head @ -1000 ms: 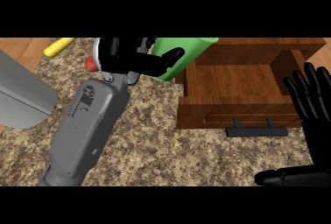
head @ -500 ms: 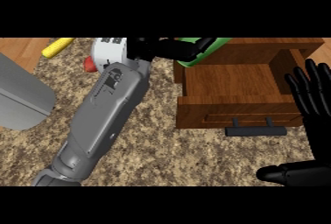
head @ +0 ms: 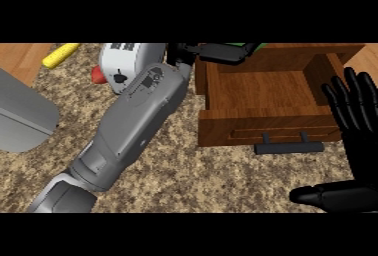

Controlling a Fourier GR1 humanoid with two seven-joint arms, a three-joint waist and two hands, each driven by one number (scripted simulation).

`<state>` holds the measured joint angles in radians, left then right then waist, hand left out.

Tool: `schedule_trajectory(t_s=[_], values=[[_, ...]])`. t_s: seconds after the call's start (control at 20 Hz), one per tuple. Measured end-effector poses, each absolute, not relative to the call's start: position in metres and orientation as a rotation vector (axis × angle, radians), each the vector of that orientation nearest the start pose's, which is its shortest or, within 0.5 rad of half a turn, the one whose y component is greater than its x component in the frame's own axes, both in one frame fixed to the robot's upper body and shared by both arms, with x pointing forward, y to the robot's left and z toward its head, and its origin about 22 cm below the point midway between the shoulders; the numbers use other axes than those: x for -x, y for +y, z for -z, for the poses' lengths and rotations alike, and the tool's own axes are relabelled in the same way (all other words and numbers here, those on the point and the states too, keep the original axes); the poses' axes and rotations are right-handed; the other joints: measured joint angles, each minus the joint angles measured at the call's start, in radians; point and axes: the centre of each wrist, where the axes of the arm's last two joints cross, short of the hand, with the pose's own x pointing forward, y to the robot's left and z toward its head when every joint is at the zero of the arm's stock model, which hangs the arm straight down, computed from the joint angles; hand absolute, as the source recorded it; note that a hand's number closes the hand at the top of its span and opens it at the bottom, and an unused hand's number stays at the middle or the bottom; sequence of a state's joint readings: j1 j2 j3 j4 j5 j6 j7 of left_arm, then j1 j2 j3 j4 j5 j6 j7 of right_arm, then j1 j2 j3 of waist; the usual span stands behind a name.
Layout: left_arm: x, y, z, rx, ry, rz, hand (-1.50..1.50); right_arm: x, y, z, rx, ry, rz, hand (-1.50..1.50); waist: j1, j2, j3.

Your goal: Pick up the cup, place it into the drawer and close the drawer

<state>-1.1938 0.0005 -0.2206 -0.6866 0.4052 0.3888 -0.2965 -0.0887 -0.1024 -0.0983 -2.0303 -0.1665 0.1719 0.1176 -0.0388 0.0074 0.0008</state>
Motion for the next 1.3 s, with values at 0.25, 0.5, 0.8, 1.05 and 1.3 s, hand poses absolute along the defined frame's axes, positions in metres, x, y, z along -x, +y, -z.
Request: schedule_trajectory(t_s=[0.25,0.5,0.8,1.05,1.3], values=[[-0.430,0.025,-0.154,0.174,-1.938,0.151,1.50,-0.232,-0.252,-0.130,-0.150,-2.005,-0.153,-1.50,-0.015,0.005,0.000],[-0.431,0.022,-0.143,0.129,-1.918,0.216,1.50,-0.235,-0.248,-0.134,-0.167,-2.004,-0.162,-1.50,-0.029,0.008,0.000],[-0.431,0.018,-0.137,0.060,-1.897,0.278,1.50,-0.235,-0.244,-0.133,-0.200,-2.009,-0.183,-1.50,-0.055,0.013,0.001],[-0.430,0.013,-0.135,-0.023,-1.882,0.354,-1.50,-0.242,-0.239,-0.137,-0.219,-2.017,-0.192,-1.50,-0.067,0.017,0.001],[-0.427,0.011,-0.130,-0.026,-1.882,0.341,-1.50,-0.243,-0.237,-0.142,-0.248,-2.026,-0.183,-1.50,-0.076,0.019,0.001]])
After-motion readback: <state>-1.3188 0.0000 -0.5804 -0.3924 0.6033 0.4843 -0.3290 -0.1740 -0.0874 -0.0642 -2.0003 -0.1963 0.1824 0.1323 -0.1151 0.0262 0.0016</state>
